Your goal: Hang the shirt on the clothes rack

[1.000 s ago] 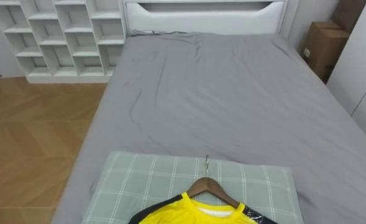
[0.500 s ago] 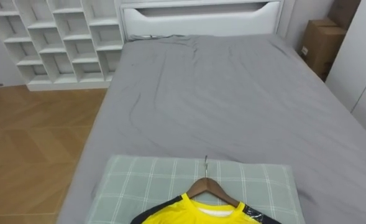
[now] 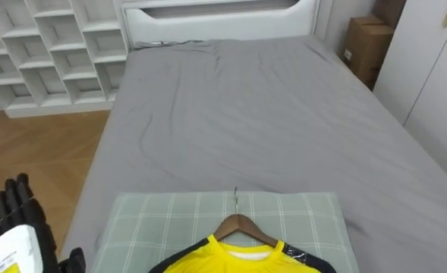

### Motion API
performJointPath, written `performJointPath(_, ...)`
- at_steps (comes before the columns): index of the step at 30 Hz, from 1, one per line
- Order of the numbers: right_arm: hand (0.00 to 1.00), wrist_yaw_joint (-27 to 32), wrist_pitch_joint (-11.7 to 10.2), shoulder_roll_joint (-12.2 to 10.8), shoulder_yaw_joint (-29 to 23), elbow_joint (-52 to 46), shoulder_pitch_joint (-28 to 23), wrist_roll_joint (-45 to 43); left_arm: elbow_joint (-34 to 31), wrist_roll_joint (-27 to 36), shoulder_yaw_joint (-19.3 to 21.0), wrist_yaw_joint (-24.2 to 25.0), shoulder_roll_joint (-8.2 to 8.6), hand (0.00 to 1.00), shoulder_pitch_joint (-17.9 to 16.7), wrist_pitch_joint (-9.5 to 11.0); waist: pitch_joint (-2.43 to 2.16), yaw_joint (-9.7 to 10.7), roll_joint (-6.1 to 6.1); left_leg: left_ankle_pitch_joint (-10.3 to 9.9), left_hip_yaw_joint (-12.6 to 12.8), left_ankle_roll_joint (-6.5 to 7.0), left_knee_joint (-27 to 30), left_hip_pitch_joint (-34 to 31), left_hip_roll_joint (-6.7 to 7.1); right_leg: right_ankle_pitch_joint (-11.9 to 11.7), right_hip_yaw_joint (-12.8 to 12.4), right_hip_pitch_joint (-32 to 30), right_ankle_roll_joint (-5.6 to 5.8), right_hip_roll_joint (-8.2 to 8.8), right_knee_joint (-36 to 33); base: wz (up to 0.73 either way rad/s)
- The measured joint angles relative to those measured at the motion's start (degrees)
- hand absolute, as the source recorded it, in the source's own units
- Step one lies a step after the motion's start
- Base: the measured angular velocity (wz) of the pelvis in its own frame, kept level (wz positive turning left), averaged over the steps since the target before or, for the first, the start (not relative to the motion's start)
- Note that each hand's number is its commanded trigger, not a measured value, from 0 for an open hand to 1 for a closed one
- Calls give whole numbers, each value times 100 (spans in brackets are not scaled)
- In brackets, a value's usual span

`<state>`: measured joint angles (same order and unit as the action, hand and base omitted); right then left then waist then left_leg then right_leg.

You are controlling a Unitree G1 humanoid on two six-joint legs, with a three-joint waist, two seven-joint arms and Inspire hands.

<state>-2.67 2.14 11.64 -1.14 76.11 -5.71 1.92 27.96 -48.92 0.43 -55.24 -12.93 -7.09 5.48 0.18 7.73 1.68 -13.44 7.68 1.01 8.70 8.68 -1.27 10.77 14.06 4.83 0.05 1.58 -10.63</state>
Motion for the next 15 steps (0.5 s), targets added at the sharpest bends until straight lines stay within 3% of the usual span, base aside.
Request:
performJointPath(7, 0, 11, -2, 1, 168, 20, 14, 54, -102, -347, -496, 1, 0, 0, 110, -21, -5, 60, 10, 0, 1, 0, 2, 2, 9, -7, -28, -1, 1, -7, -1, -3)
performJointPath(15, 0, -2, 15, -13, 213, 177, 63, -150, -131, -701, -639, 206, 30, 0, 140, -34, -6, 230, 19, 0, 34, 0, 1, 0, 3, -10, -68, -20, -6, -13, 0, -1)
